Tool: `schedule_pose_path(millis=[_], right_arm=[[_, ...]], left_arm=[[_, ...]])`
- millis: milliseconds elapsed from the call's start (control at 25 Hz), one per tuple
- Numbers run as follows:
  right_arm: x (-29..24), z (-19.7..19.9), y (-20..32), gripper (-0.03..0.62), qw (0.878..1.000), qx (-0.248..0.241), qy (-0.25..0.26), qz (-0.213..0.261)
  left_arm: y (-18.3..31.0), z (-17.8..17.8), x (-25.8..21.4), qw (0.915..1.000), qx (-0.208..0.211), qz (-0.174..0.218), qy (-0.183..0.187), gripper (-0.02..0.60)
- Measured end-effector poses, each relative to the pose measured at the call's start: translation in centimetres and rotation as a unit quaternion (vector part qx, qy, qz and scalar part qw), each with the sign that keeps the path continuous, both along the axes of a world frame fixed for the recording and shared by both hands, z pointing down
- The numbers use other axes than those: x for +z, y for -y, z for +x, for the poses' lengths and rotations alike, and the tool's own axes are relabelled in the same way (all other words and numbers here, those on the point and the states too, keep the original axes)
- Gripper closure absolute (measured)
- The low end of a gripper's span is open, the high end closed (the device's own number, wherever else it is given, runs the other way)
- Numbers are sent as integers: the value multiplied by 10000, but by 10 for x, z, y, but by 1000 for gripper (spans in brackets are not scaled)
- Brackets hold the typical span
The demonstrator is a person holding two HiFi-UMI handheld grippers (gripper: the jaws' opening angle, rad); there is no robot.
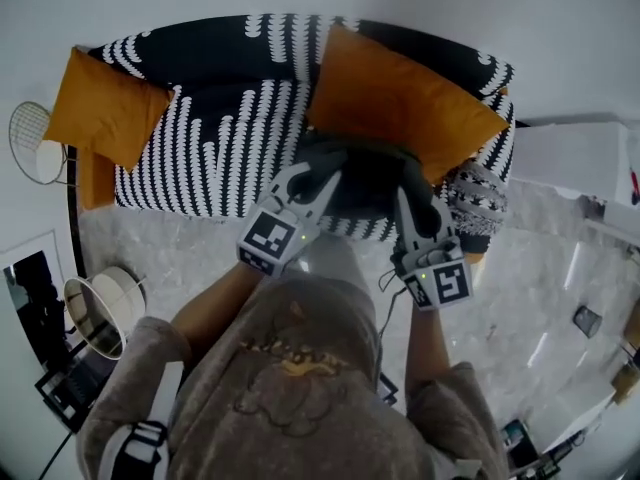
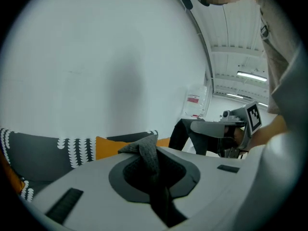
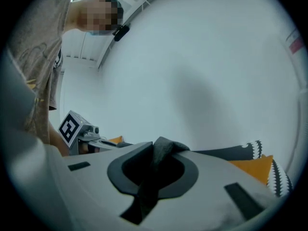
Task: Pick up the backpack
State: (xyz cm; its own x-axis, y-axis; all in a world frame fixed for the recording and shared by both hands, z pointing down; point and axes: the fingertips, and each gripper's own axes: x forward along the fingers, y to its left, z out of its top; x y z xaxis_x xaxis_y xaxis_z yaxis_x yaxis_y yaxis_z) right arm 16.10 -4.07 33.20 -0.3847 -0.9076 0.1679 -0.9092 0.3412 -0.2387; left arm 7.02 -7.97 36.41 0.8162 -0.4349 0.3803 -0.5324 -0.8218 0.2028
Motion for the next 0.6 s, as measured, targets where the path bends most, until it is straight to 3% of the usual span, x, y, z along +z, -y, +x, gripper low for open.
schedule_pose_path(millis=[160, 440, 600], right_arm=[[-39, -11, -26, 565, 9994, 242, -7, 236], [-106, -37, -47, 563, 9943, 530, 255, 889], [-134, -53, -49, 563, 9909, 626, 236, 1168]], left_arm=[[-22, -5, -40, 9996, 174, 169, -157, 552], [-27, -25, -112, 9943, 399, 881, -455, 552], [-25, -41, -141, 9920, 403, 1011, -645, 552]])
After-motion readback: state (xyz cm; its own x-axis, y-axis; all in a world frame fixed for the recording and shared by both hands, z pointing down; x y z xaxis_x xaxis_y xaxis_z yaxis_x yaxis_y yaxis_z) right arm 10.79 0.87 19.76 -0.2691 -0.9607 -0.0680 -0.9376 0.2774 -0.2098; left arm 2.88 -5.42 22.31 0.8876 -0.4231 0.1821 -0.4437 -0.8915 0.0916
